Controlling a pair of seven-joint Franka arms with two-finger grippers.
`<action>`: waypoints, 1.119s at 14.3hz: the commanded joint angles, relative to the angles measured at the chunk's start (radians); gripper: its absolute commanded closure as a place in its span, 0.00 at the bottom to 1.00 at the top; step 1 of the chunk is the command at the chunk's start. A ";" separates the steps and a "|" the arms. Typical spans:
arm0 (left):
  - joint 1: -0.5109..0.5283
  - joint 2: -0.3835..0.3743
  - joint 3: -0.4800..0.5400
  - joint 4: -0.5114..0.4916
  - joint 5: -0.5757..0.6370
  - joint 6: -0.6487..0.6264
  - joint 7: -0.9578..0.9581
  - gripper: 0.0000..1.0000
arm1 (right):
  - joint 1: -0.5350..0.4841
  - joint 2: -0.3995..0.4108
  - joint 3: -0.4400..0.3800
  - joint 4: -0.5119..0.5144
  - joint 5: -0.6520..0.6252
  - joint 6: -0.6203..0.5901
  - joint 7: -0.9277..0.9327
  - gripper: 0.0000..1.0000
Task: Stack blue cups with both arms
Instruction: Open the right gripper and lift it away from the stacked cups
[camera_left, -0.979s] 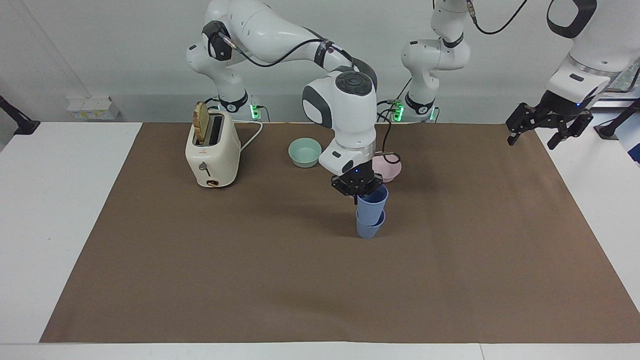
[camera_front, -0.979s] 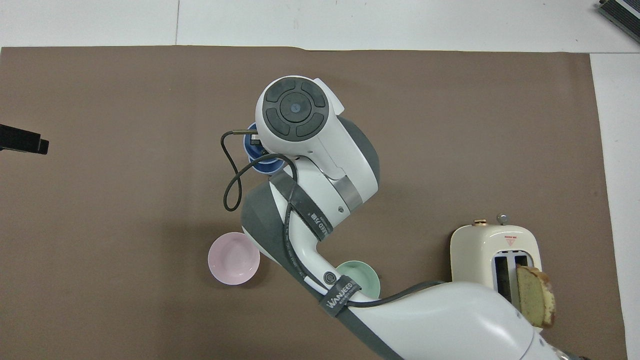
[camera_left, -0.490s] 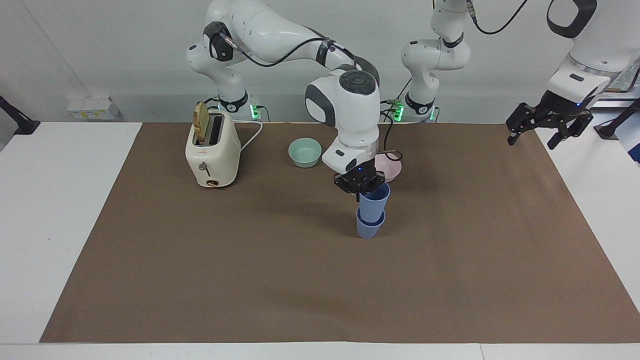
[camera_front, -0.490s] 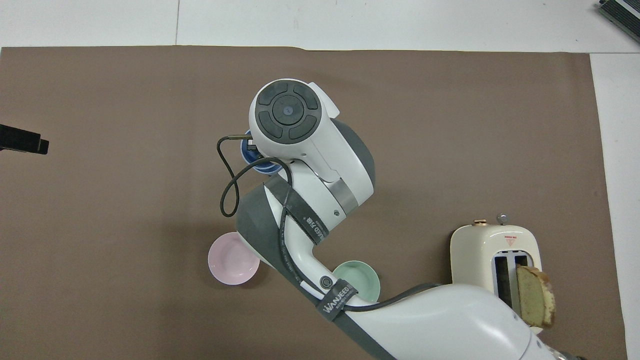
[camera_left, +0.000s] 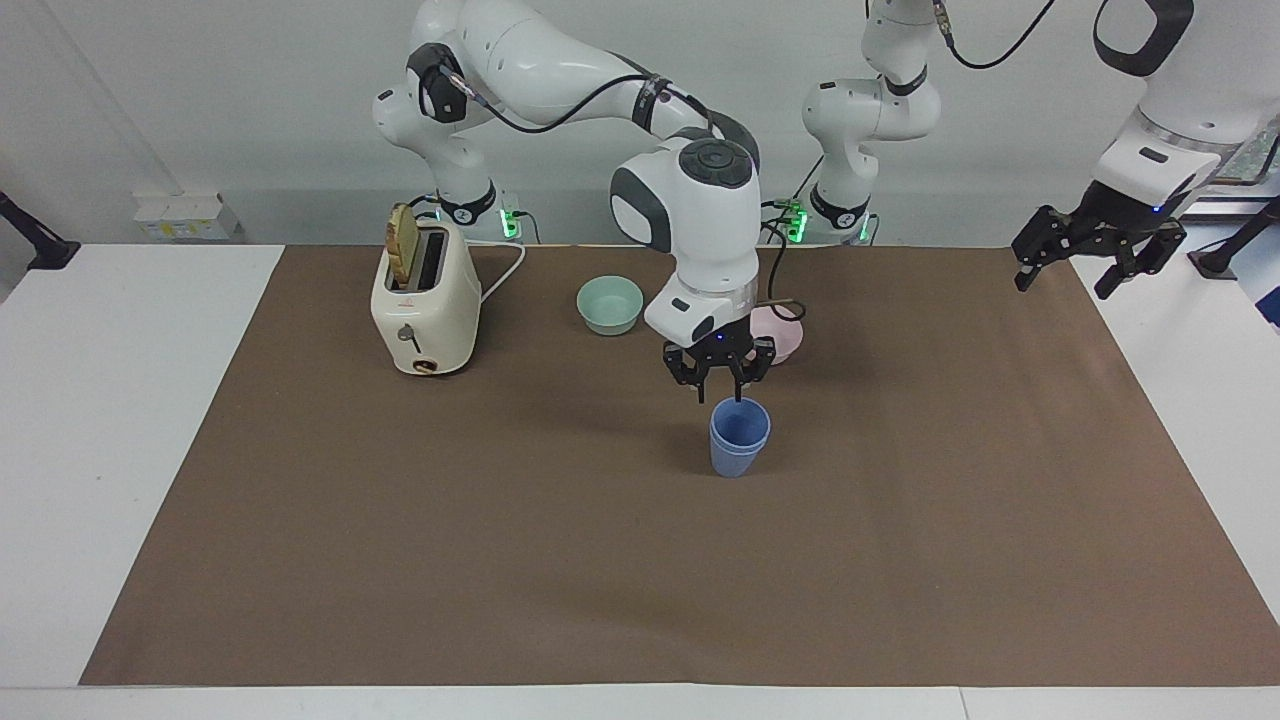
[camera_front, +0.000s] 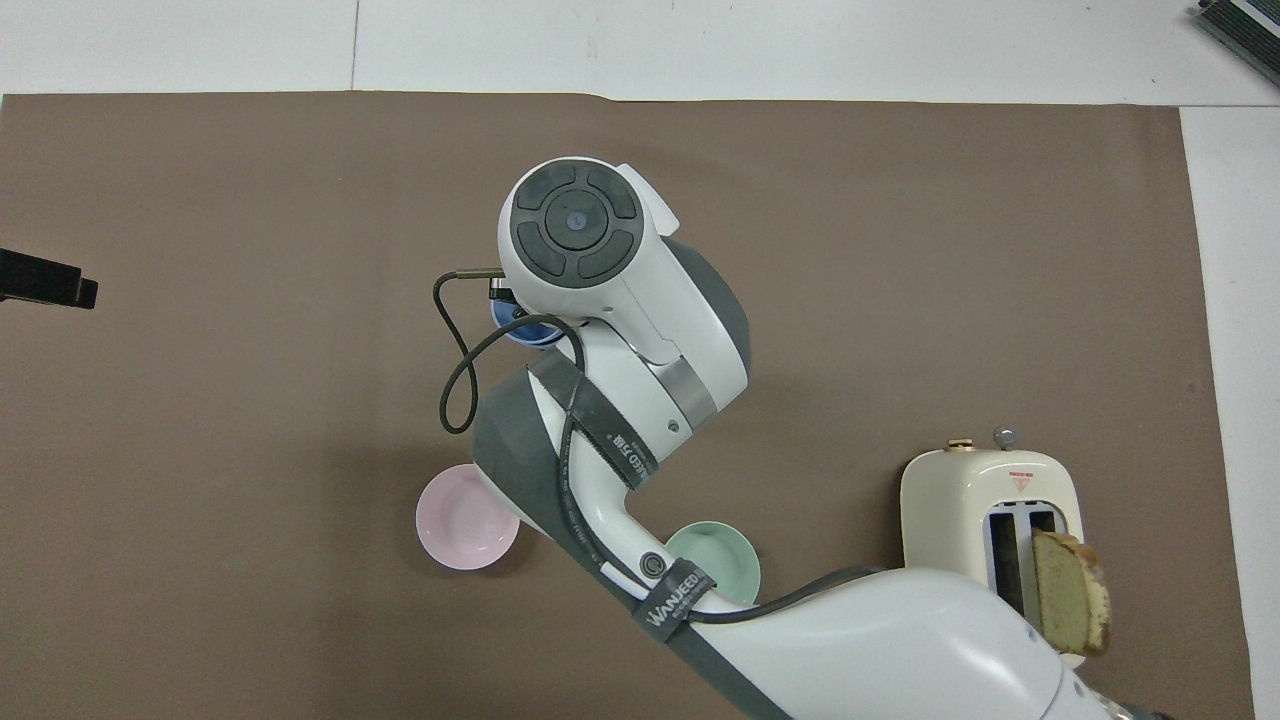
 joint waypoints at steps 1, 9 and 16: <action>0.002 -0.015 -0.002 -0.008 0.020 -0.008 -0.009 0.00 | -0.001 0.015 0.003 0.026 -0.024 -0.022 0.021 0.00; 0.002 -0.013 -0.002 -0.006 0.020 0.004 -0.011 0.00 | -0.203 -0.186 0.006 0.026 -0.012 -0.345 -0.177 0.00; 0.000 -0.006 -0.004 0.009 0.017 -0.071 -0.008 0.00 | -0.471 -0.318 0.001 0.028 -0.016 -0.566 -0.561 0.00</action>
